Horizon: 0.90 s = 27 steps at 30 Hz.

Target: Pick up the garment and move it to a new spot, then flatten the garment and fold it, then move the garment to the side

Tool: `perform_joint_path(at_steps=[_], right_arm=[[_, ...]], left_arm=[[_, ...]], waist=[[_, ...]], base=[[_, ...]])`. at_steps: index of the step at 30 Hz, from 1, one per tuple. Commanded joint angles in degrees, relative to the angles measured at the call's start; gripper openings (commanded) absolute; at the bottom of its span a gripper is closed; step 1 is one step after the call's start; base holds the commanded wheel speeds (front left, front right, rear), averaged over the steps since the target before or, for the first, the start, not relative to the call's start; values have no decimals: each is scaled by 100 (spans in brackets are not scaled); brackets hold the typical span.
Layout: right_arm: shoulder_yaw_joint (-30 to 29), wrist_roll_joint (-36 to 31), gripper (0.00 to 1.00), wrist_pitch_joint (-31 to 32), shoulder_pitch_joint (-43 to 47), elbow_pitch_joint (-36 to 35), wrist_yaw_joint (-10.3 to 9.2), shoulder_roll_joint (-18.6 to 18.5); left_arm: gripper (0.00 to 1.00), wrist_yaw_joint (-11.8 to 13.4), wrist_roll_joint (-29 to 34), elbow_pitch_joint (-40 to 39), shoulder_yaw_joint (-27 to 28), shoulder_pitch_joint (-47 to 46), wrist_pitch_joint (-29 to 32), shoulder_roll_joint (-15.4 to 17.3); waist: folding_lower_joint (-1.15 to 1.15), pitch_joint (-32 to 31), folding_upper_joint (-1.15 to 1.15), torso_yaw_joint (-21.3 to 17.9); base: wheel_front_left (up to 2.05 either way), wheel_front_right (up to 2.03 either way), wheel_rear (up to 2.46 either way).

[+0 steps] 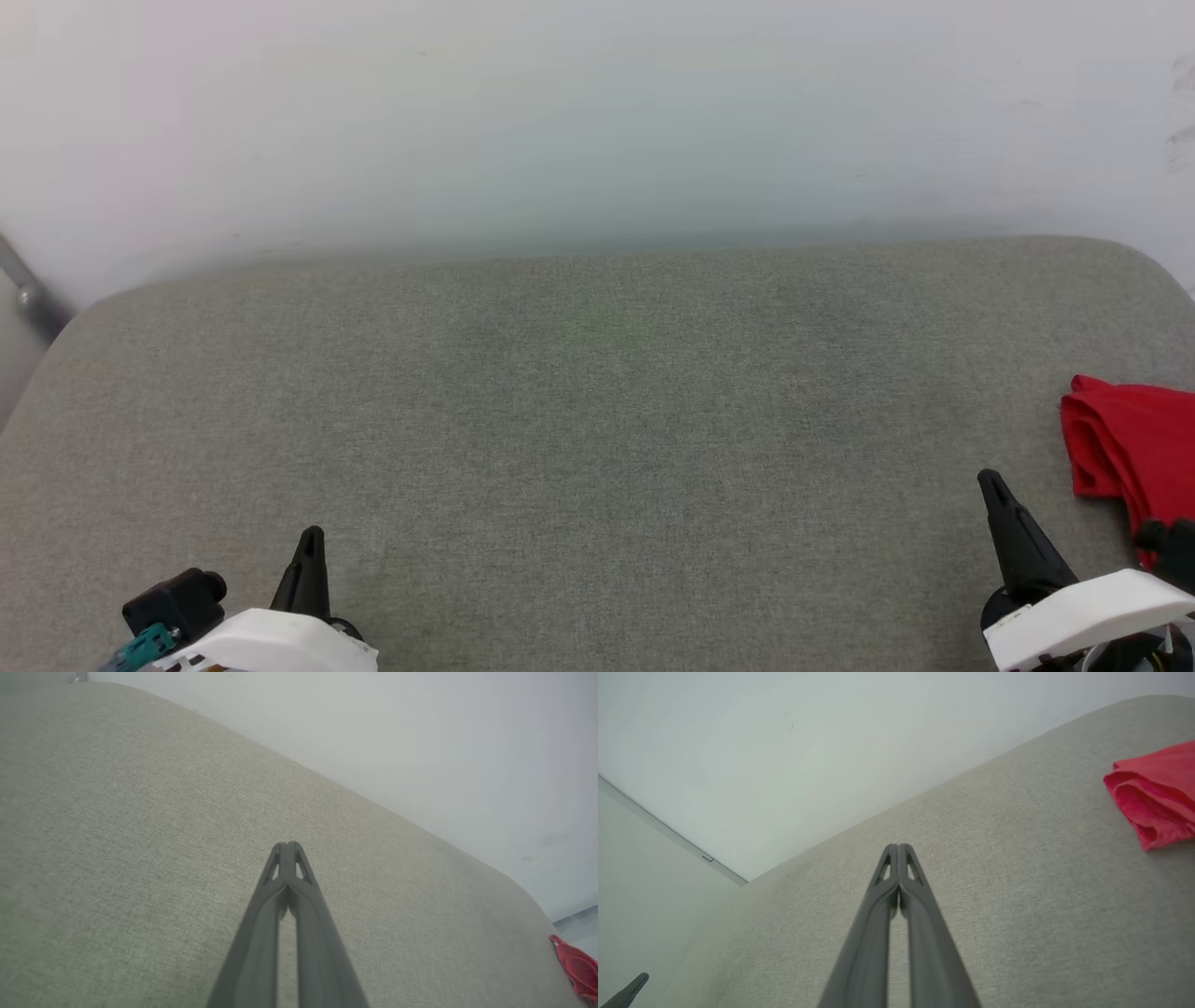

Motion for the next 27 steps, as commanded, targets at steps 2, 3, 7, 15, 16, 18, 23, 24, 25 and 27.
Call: perform_joint_path(at_steps=[2,3,7,15,16,18,23,24,25,27], right_arm=[[-45,242,0,14,-194,-33,-1,13],[-53,322,0,22,-206,-19,-1,21],[-84,634,0,49,-243,39,-1,48],[-141,1221,0,96,-328,142,-1,109],[-148,1290,0,103,-336,154,-1,116],[-161,1430,0,116,-353,178,-1,130],[-193,1763,0,144,-410,240,-1,162],[-199,1829,0,148,-421,252,-1,168],[-206,1892,0,153,-431,264,-1,174],[-218,2016,0,167,-446,286,-1,187]], left_arm=[[0,-77,-203,-38,113,-193,52,-14],[0,-103,-273,-28,138,-205,73,-32],[0,-200,-547,11,235,-241,155,-97],[0,-383,-1059,55,417,-325,313,-234],[0,-407,-1121,60,437,-331,334,-249],[0,-448,-1240,73,478,-341,371,-278],[0,-551,-1532,103,586,-389,461,-358],[0,-571,-1585,109,606,-398,480,-374],[0,-591,-1640,115,625,-407,497,-390],[0,-632,-1750,127,662,-425,533,-421]], waist=[[0,4,0,3],[0,6,0,4],[0,16,0,10],[0,35,0,22],[0,37,0,24],[0,42,0,27],[0,54,0,34],[0,57,0,36],[0,59,0,37],[0,64,0,40]], base=[[0,0,0],[0,0,0],[0,0,0],[0,0,0],[0,0,0],[0,0,0],[0,0,0],[0,0,0],[0,0,0],[0,0,0]])
